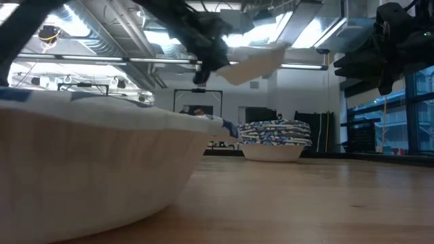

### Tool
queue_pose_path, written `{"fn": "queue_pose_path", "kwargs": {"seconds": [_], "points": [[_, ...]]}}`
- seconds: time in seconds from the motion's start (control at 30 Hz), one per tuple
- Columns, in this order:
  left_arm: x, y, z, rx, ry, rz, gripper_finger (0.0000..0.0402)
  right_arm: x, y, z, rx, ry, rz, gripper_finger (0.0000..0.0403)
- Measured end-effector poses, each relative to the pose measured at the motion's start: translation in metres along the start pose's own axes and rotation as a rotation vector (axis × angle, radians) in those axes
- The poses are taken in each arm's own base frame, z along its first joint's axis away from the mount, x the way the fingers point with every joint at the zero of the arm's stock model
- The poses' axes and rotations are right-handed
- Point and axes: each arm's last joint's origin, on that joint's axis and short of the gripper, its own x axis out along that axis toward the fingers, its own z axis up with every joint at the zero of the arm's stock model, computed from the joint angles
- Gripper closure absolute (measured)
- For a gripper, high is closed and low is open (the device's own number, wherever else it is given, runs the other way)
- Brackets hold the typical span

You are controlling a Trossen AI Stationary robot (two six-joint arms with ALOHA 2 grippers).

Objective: Nest bowls inside each other
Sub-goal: Stack the white bowl on the white bowl

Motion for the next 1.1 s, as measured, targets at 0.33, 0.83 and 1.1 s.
{"fn": "queue_pose_path", "kwargs": {"seconds": [0.33, 0.83, 1.1], "points": [[0.054, 0.039, 0.031, -0.156, -0.013, 0.091, 0.0401, 0.000, 0.001, 0.000, 0.001, 0.013, 0.021, 0.0295], [0.092, 0.072, 0.027, -0.296, 0.010, 0.138, 0.0401, 0.000, 0.001, -0.001, -0.037, 0.021, 0.029, 0.0295], [0.095, 0.067, 0.024, -0.293, 0.021, 0.147, 0.0402, 0.000, 0.001, -0.001, -0.052, 0.020, 0.029, 0.0295]]}}
